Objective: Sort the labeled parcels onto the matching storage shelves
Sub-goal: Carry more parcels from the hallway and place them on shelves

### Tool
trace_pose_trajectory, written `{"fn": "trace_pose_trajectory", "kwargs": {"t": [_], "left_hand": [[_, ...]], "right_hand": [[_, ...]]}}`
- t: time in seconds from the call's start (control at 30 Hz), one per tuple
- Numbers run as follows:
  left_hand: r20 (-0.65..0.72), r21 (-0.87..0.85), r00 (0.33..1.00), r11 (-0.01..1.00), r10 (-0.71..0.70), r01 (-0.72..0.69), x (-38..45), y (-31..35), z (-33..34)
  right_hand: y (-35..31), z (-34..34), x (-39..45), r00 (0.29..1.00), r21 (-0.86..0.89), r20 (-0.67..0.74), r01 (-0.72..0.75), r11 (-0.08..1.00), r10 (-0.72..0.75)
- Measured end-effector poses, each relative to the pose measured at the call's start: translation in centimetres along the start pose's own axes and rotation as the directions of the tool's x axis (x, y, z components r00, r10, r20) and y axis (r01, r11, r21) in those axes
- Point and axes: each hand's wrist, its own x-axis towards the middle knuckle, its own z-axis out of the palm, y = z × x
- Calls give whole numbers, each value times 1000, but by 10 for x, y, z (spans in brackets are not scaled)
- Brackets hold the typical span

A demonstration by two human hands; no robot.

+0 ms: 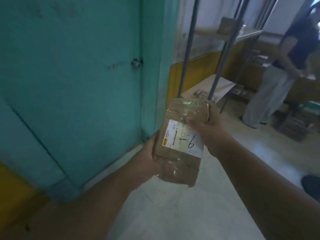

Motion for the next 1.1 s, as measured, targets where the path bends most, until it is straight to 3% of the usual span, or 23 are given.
{"fn": "trace_pose_trajectory", "kwargs": {"t": [0.1, 0.27, 0.53, 0.87, 0.97, 1.1], "left_hand": [[-58, 118, 998, 993, 6, 1, 49, 5, 64], [6, 124, 1000, 992, 9, -10, 125, 10, 174], [60, 146, 998, 989, 1, -10, 251, 27, 274], [187, 164, 969, 967, 164, -195, 486, 87, 384], [212, 184, 957, 954, 195, -236, 543, 105, 425], [124, 229, 959, 933, 254, -277, 622, 115, 476]], "right_hand": [[0, -85, 10, 995, 42, -97, 1, 999, 3], [-9, -216, 25, 984, 11, -175, -22, 1000, 24], [5, -349, 104, 974, -20, -227, -25, 999, 19], [-53, -519, 250, 884, -373, -391, 102, 922, -256], [-66, -578, 287, 873, -375, -402, 119, 919, -277], [-67, -650, 347, 883, -354, -364, 164, 921, -297]]}}
